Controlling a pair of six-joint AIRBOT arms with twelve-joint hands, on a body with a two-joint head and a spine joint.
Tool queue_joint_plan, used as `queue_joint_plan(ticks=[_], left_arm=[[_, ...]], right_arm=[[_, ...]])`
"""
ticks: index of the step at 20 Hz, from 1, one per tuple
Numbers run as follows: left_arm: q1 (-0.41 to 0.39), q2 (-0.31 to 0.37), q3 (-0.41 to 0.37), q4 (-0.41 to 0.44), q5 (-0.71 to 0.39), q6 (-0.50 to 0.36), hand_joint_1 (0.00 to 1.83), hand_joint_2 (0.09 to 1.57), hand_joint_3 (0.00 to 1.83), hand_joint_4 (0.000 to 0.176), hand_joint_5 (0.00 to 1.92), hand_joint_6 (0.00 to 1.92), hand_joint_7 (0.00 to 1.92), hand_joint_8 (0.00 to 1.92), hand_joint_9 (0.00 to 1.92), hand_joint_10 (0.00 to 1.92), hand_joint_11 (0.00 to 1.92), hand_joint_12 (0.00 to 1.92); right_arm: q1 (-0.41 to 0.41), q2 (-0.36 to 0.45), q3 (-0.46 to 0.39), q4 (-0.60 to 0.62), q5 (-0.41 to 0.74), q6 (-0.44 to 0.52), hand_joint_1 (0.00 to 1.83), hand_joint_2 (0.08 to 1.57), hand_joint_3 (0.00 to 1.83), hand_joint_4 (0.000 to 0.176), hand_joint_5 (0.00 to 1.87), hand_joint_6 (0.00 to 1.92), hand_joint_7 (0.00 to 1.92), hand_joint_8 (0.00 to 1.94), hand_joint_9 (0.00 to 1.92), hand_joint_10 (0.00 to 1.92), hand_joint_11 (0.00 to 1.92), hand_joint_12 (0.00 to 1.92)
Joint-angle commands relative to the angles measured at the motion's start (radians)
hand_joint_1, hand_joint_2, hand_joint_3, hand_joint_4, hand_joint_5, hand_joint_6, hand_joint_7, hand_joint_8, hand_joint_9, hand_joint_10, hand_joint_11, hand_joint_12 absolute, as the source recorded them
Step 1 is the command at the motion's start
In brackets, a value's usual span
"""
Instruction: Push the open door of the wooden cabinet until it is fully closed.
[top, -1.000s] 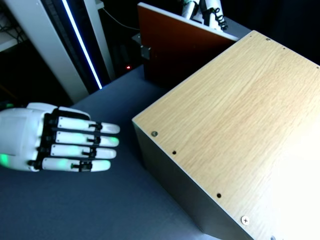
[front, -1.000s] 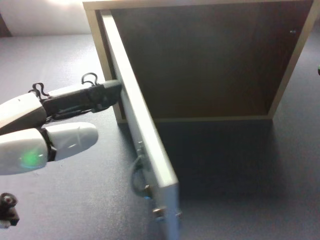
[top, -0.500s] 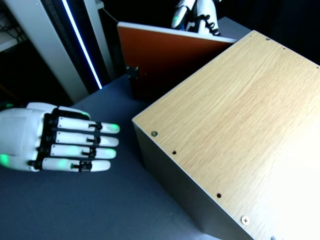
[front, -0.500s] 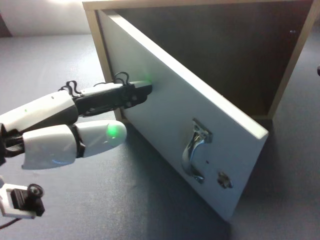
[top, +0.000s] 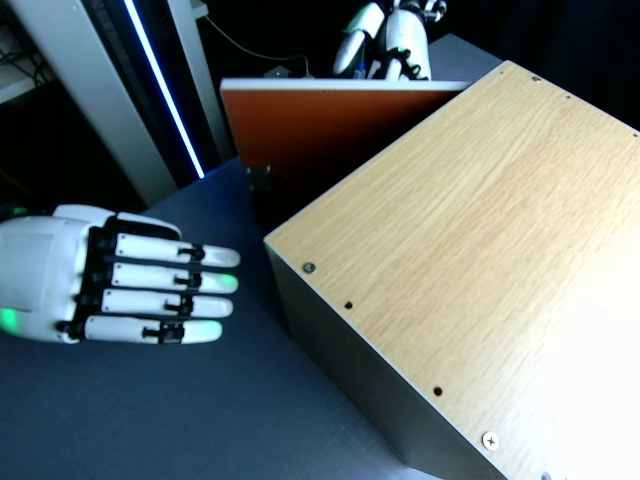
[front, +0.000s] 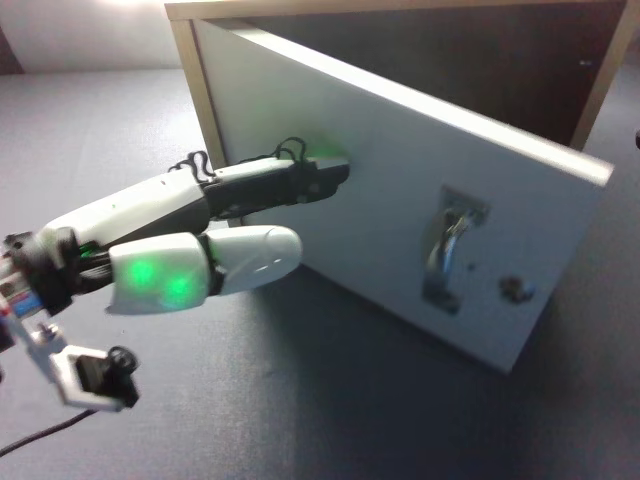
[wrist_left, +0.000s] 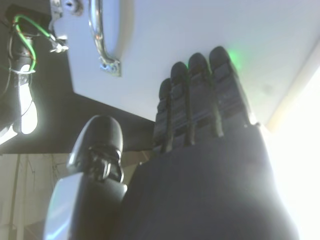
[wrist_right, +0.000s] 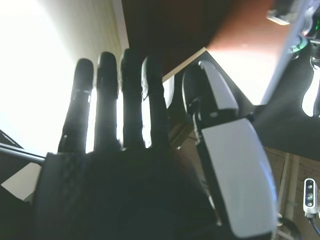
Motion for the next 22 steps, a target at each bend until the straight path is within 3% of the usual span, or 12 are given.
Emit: queue_joint_plan(ticks=[1,5,13,15,17,18,20,22], left_arm=[[-0.022,-0.01,0.007,-0.02,-0.097,-0.005,0.07,1.57,0.01,0.0,0.2,0.01,0.27,0.0,0.24,0.0,0.15,0.01],[-0.071,-0.047,0.037,-0.039,-0.075,-0.005,0.2,1.53,0.0,0.0,0.25,0.0,0.24,0.0,0.21,0.01,0.13,0.02],[-0.083,-0.055,0.045,-0.108,-0.126,-0.005,0.29,1.5,0.0,0.0,0.23,0.01,0.2,0.01,0.2,0.0,0.2,0.08],[-0.057,-0.026,0.018,-0.11,-0.169,-0.005,0.23,1.49,0.0,0.0,0.26,0.01,0.24,0.01,0.24,0.01,0.25,0.12],[-0.022,0.009,-0.012,-0.121,-0.224,-0.005,0.15,1.47,0.0,0.0,0.24,0.0,0.28,0.01,0.3,0.01,0.15,0.56],[0.006,0.037,-0.032,-0.135,-0.267,-0.005,0.21,1.44,0.0,0.0,0.31,0.0,0.33,0.0,0.32,0.0,0.05,0.72],[0.067,0.083,-0.061,-0.178,-0.339,-0.005,0.26,1.48,0.01,0.0,0.27,0.0,0.26,0.0,0.24,0.0,0.01,0.59],[0.128,0.123,-0.084,-0.239,-0.406,-0.005,0.28,1.41,0.0,0.0,0.31,0.0,0.32,0.0,0.29,0.0,0.01,0.66]], right_arm=[[0.006,0.0,0.004,0.028,0.126,0.009,0.69,1.37,0.0,0.0,0.47,0.0,0.47,0.0,0.4,0.01,0.05,0.69],[0.006,0.0,0.004,0.028,0.128,0.009,0.69,1.38,0.0,0.0,0.46,0.0,0.47,0.0,0.41,0.0,0.08,0.64],[0.006,0.0,0.005,0.028,0.128,0.009,0.69,1.38,0.0,0.0,0.47,0.0,0.49,0.0,0.42,0.0,0.05,0.69],[0.006,0.0,0.005,0.028,0.13,0.009,0.69,1.38,0.0,0.0,0.47,0.0,0.49,0.0,0.4,0.0,0.03,0.68],[0.006,0.0,0.005,0.028,0.138,0.01,0.69,1.38,0.0,0.0,0.48,0.0,0.49,0.0,0.41,0.0,0.04,0.68],[0.006,0.0,0.004,0.028,0.146,0.01,0.7,1.38,0.0,0.0,0.48,0.0,0.5,0.0,0.42,0.0,0.06,0.66],[0.006,0.002,0.001,0.031,0.167,0.011,0.71,1.38,0.0,0.0,0.48,0.0,0.49,0.0,0.42,0.0,0.09,0.61],[0.006,0.007,-0.006,0.042,0.198,0.011,0.74,1.36,0.0,0.0,0.51,0.0,0.49,0.0,0.45,0.0,0.17,0.58]])
